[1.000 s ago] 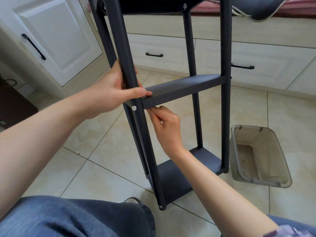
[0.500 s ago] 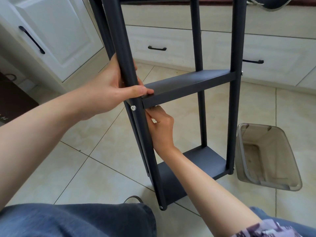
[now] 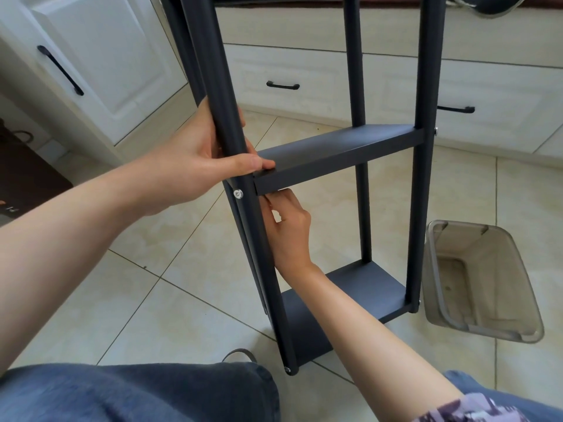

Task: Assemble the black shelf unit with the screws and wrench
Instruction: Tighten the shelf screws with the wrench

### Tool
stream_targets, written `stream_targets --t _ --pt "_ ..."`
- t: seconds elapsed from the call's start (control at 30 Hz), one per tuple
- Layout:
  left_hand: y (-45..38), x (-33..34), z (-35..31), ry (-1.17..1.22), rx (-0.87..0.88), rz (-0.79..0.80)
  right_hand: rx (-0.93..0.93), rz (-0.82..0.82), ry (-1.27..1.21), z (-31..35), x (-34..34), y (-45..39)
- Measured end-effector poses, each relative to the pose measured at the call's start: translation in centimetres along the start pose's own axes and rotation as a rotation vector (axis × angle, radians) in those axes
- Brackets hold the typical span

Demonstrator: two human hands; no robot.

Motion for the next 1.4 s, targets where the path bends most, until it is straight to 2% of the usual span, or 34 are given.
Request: stream_targets --t 0.17,0.3,0.43,0.57,0.67,0.73,0.83,0.97,1.07,1.2,1.3,1.4 --pt "-0.2 -0.4 0.3 -0.013 -0.017 -0.016 -0.114 0.014 0.12 0.1 -1.1 0.1" --pt "-0.4 -0.5 0.6 0.009 -0.026 0.002 -0.077 0.058 0.164 0.2 -3.2 0.4" --pt "-0.4 -0.2 0.2 -0.003 -0.042 -0.034 -0.157 0.111 0.224 2.6 -5.4 -0.6" --pt "-0.3 0.1 -0.4 -0.029 -0.041 -0.02 -0.232 0.311 0.416 5.5 -9.1 -2.2" --pt "-0.1 0.4 -0.7 -0.038 -0.026 -0.01 -0.368 0.485 0.665 9.0 -12.1 -5.2" --pt "0.0 0.4 -0.9 -0.056 -0.008 -0.016 -0.427 0.544 0.747 11.7 -13.6 -7.2" --pt "0.2 0.7 -1.0 -0.036 0.011 0.004 -0.327 0.508 0.67 15.2 -15.0 -9.0" --pt "0.5 2.0 -2.2 -0.097 0.075 -0.022 -0.082 0.394 0.452 18.8 -14.1 -9.6" --pt "0.3 3.2 -3.2 -0.094 0.137 -0.016 0.055 0.391 0.287 20.5 -12.8 -9.6" --pt "0.1 4.6 -4.5 -0.067 0.194 0.015 0.09 0.424 0.13 22.2 -10.9 -9.8" --pt "-0.1 5.3 -5.1 -0.056 0.259 0.028 0.103 0.377 0.105 22.4 -9.7 -10.5" --pt "0.0 5.7 -5.5 -0.03 0.235 0.031 0.136 0.301 0.087 22.3 -9.4 -11.3"
Point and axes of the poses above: each hand's wrist, its own y-axis away from the middle knuckle, its own x-axis out of the palm, z = x × y, the point moved 1 cm from there along -y, towards the middle knuckle, and after that the axes turned 6 degrees about -z, right-handed, at the moved point
